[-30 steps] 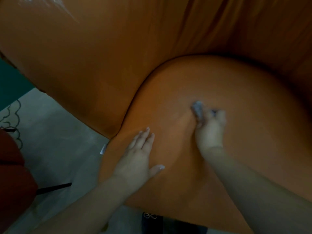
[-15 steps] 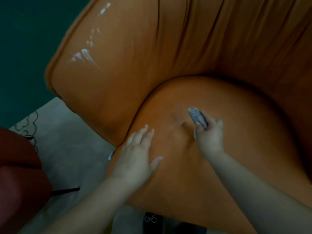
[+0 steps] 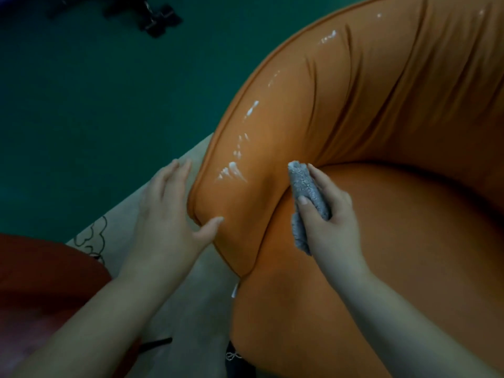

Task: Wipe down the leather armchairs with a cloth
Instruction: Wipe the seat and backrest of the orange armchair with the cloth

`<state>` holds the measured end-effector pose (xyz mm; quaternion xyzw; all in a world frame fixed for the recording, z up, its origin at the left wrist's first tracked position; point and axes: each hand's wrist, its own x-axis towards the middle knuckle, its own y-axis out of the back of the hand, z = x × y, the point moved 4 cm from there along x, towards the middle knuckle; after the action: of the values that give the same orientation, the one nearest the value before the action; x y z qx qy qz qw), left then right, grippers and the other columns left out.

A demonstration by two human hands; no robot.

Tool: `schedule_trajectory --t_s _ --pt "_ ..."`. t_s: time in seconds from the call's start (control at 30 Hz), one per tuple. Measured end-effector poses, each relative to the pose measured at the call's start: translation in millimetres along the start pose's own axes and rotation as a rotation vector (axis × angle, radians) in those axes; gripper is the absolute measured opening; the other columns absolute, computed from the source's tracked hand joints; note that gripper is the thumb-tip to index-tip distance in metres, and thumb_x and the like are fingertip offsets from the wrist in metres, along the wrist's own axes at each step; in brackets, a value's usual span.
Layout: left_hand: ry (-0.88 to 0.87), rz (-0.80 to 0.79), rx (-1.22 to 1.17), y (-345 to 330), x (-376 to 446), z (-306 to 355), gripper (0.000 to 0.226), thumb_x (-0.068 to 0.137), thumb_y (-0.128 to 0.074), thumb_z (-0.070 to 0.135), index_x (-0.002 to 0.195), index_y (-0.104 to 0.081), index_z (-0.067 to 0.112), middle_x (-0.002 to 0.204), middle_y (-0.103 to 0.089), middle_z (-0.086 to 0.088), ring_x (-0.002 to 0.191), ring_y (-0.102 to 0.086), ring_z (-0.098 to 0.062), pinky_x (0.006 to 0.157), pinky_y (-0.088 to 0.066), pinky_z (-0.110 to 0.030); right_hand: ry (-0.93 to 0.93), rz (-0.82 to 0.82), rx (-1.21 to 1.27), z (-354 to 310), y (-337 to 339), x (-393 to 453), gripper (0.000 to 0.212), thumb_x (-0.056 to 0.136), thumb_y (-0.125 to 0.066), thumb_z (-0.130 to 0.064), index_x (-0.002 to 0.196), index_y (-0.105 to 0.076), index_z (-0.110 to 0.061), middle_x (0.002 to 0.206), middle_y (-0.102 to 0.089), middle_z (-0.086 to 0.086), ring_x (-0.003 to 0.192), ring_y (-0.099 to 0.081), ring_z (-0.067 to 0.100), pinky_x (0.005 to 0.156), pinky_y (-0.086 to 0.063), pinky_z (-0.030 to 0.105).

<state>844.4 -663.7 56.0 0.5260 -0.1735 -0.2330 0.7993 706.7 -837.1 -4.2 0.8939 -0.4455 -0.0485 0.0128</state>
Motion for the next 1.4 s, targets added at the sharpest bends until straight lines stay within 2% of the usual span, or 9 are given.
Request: schedule_trajectory --t_s 0.1,0.23,0.33,0.43,0.6,0.8,0.97,1.2,1.4 --pt "0.035 -0.218 -0.118 -10 27 -21 0.113 0.066 -0.085 0.037 0.154 -0.013 0.028 0.153 -0.028 0.003 0.130 -0.042 -0.014 0.108 -0.039 -0.039 0.171 -0.029 0.003 -17 -48 4 0.040 0.091 -0.060 -0.006 0.126 -0.058 -0.026 0.108 -0.041 0.006 0.077 -0.056 -0.012 0.067 -0.045 0.001" --pt "-0.062 -0.403 -0.280 -19 48 -31 0.107 0.064 -0.087 0.025 0.151 -0.025 0.028 0.141 -0.047 0.003 0.111 -0.059 -0.014 0.092 -0.053 -0.039 0.406 -0.088 -0.228 -20 -101 8 0.041 0.084 -0.068 -0.014 0.124 -0.062 -0.023 0.104 -0.039 0.006 0.099 -0.046 0.012 0.097 -0.039 0.020" --pt "-0.115 -0.490 -0.330 -23 57 -37 0.114 0.063 -0.086 0.033 0.152 -0.014 0.036 0.138 -0.050 0.010 0.110 -0.060 -0.009 0.090 -0.054 -0.036 0.464 0.096 -0.359 -10 -96 27 0.043 0.083 -0.069 -0.009 0.124 -0.061 -0.020 0.102 -0.039 0.008 0.094 -0.047 0.017 0.089 -0.040 0.019" --pt "-0.146 -0.543 -0.359 -24 61 -37 0.123 0.062 -0.087 0.037 0.152 -0.003 0.040 0.144 -0.043 0.012 0.114 -0.057 -0.006 0.093 -0.053 -0.034 0.234 0.307 -0.168 1 -78 41 0.040 0.088 -0.064 -0.003 0.124 -0.061 -0.019 0.103 -0.036 0.007 0.066 -0.052 0.016 0.062 -0.050 0.022" --pt "-0.207 -0.530 -0.394 -26 70 -36 0.124 0.061 -0.085 0.035 0.151 0.001 0.042 0.143 -0.042 0.015 0.116 -0.056 -0.008 0.095 -0.052 -0.033 0.526 0.106 -0.350 -15 -113 14 0.039 0.085 -0.066 -0.018 0.122 -0.061 -0.026 0.102 -0.038 0.003 0.094 -0.044 0.008 0.091 -0.038 0.010" --pt "-0.197 -0.550 -0.399 -27 77 -35 0.125 0.059 -0.083 0.045 0.144 0.008 0.056 0.133 -0.030 0.027 0.104 -0.052 0.004 0.073 -0.047 -0.008 0.228 0.355 -0.219 -16 -81 76 0.039 0.086 -0.066 -0.007 0.123 -0.063 -0.020 0.102 -0.036 0.004 0.089 -0.043 -0.005 0.089 -0.035 0.003" --pt "-0.225 -0.523 -0.423 -27 87 -30 0.120 0.060 -0.083 0.039 0.147 -0.002 0.051 0.141 -0.040 0.019 0.111 -0.058 -0.004 0.090 -0.053 -0.030 0.480 0.217 -0.333 -18 -107 42 0.038 0.084 -0.067 -0.016 0.121 -0.064 -0.024 0.104 -0.040 0.004 0.097 -0.046 0.004 0.091 -0.039 0.012" --pt "-0.216 -0.510 -0.400 -27 103 -23 0.109 0.067 -0.078 0.046 0.145 -0.003 0.056 0.146 -0.036 0.019 0.118 -0.052 -0.006 0.093 -0.050 -0.028 0.241 0.412 -0.260 -31 -81 115 0.037 0.087 -0.067 -0.016 0.122 -0.064 -0.026 0.103 -0.036 0.000 0.091 -0.042 -0.002 0.091 -0.034 0.005" --pt "-0.233 -0.489 -0.372 -29 121 -12 0.104 0.065 -0.076 0.049 0.148 -0.011 0.047 0.147 -0.037 0.016 0.124 -0.049 -0.012 0.100 -0.048 -0.039 0.537 0.154 -0.511 -46 -102 113 0.033 0.083 -0.070 -0.024 0.115 -0.069 -0.025 0.104 -0.044 0.007 0.098 -0.050 0.026 0.089 -0.043 0.030"
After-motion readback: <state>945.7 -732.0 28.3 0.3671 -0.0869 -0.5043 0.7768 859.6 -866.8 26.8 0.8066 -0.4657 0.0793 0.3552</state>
